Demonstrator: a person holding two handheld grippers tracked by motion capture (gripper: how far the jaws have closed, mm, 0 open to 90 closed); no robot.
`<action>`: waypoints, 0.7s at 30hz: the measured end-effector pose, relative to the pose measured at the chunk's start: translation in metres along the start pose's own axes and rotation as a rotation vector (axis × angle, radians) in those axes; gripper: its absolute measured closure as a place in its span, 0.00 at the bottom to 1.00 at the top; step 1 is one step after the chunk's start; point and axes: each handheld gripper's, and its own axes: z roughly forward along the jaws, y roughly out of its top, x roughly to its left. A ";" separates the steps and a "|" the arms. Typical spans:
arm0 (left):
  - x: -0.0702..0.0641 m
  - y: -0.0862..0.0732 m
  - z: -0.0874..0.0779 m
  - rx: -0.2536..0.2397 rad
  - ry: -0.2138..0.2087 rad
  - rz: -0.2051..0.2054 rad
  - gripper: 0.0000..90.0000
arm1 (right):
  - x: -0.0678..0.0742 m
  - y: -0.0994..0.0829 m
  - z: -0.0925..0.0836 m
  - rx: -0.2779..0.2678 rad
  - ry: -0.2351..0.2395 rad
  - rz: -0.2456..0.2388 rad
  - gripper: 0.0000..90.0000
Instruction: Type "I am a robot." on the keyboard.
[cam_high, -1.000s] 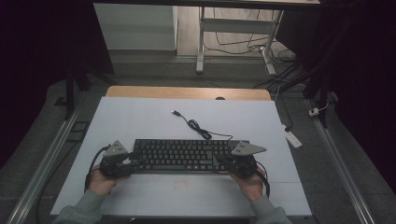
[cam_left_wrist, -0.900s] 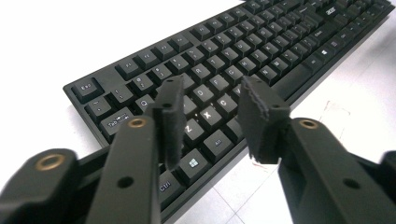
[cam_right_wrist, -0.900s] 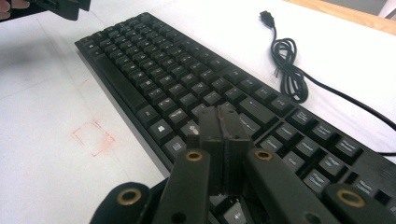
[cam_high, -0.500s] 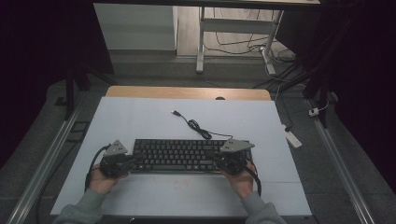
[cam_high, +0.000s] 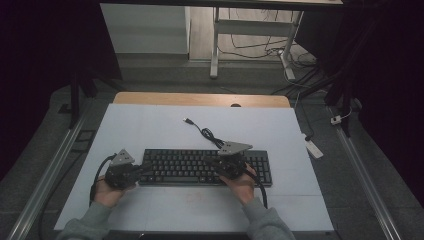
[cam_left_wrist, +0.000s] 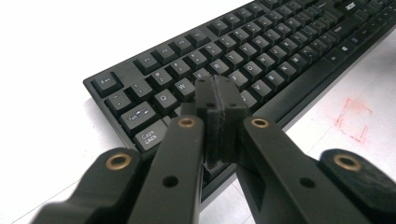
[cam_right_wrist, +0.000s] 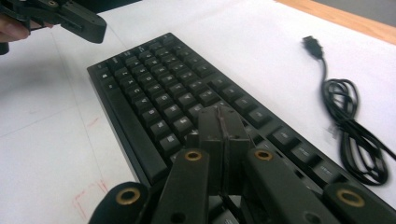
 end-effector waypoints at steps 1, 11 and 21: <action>0.000 0.000 0.000 0.001 0.002 -0.003 0.99 | 0.001 0.001 0.003 0.006 0.005 -0.004 0.99; 0.004 -0.004 0.002 0.008 0.020 -0.019 0.98 | 0.003 0.008 0.023 0.026 0.028 -0.025 0.98; 0.007 -0.008 0.007 0.026 0.039 -0.020 0.96 | 0.002 0.006 0.034 0.062 0.018 -0.021 0.98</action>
